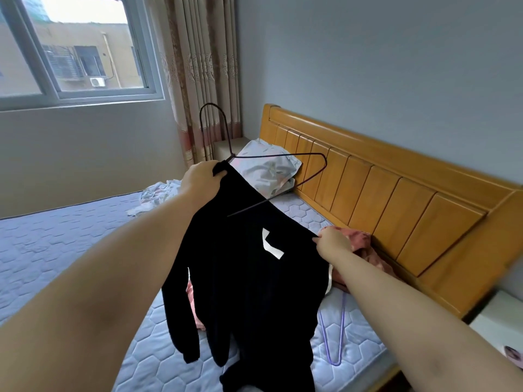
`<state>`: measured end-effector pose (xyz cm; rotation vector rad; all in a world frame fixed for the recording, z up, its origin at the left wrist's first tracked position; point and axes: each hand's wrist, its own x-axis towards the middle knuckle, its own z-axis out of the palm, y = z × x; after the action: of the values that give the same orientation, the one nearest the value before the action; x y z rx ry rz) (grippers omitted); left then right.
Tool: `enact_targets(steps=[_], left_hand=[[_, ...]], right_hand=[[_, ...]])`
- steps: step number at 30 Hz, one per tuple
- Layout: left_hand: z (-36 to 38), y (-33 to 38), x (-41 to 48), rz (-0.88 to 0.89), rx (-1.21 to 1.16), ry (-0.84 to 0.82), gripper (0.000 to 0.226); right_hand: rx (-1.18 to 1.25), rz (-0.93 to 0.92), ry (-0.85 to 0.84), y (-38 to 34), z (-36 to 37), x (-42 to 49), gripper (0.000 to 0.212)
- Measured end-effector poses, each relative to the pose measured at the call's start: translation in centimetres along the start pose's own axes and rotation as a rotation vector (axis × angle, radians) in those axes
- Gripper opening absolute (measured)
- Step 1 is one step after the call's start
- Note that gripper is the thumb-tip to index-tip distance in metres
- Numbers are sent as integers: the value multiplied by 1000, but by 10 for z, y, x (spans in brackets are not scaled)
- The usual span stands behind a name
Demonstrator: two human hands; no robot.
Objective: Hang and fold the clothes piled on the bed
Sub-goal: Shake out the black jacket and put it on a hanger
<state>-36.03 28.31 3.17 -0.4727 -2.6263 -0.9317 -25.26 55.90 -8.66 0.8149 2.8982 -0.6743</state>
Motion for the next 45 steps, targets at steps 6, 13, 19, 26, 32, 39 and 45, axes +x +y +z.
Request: enact_targets(steps=[6, 13, 19, 26, 32, 39, 45], left_hand=[[9, -12, -6, -55, 32, 1, 23], [19, -18, -12, -77, 80, 37, 24], [20, -26, -12, -114, 70, 2, 26], [16, -15, -14, -65, -92, -76, 21], [-2, -11, -12, 13, -150, -282, 12], [1, -15, -17, 98, 13, -387, 19], [8, -6, -19, 168, 239, -384, 26]], right_hand=[[56, 26, 98, -2, -4, 4, 43], [6, -175, -184, -6, -14, 0, 54], [-198, -43, -399, 8, -24, -1, 74], [454, 90, -132, -8, -56, 11, 48], [704, 200, -77, -25, -113, 13, 34], [430, 133, 162, -33, -124, 14, 30], [597, 78, 156, -68, -126, 5, 5]])
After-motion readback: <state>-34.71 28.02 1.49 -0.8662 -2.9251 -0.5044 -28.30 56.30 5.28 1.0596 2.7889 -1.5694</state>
